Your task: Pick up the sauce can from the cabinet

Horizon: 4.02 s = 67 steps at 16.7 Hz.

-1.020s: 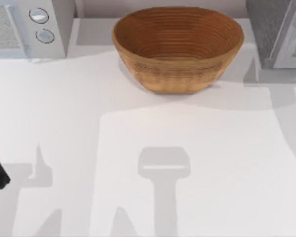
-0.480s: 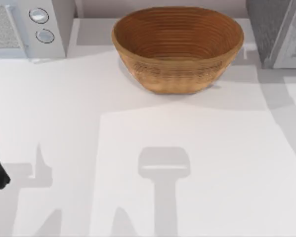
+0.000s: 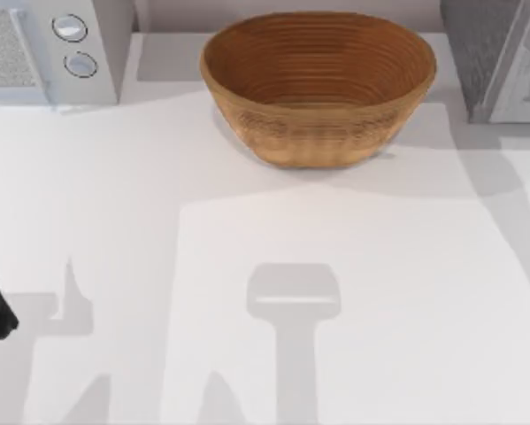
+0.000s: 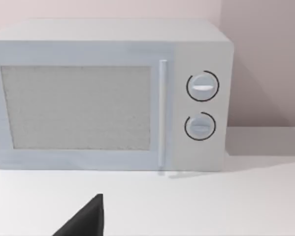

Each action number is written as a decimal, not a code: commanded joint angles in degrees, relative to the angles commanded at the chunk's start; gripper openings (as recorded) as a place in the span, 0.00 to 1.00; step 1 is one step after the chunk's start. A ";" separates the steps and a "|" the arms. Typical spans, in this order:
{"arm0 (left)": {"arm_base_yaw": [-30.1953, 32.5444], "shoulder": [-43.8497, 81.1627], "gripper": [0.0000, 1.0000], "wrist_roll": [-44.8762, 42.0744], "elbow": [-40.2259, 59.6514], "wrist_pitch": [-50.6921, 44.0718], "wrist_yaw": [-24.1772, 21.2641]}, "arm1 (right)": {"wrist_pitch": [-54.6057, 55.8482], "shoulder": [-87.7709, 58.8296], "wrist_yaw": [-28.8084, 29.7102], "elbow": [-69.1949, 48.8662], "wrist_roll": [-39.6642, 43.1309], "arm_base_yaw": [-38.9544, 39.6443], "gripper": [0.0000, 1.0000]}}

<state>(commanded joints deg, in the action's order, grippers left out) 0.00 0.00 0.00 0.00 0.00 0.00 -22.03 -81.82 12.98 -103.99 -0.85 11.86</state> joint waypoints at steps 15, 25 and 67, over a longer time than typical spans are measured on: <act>0.00 0.00 1.00 0.00 0.00 0.00 0.00 | 0.92 -15.03 0.09 -14.34 0.03 -0.42 1.00; 0.00 0.00 1.00 0.00 0.00 0.00 0.00 | 0.60 -18.83 -0.57 -18.46 0.04 -1.14 0.77; 0.00 0.00 1.00 0.00 0.00 0.00 0.00 | -15.97 11.30 8.72 -6.43 -0.09 8.87 0.00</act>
<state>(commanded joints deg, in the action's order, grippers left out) 0.00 0.00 0.00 0.00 0.00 0.00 -38.00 -70.53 21.70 -110.42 -0.94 20.73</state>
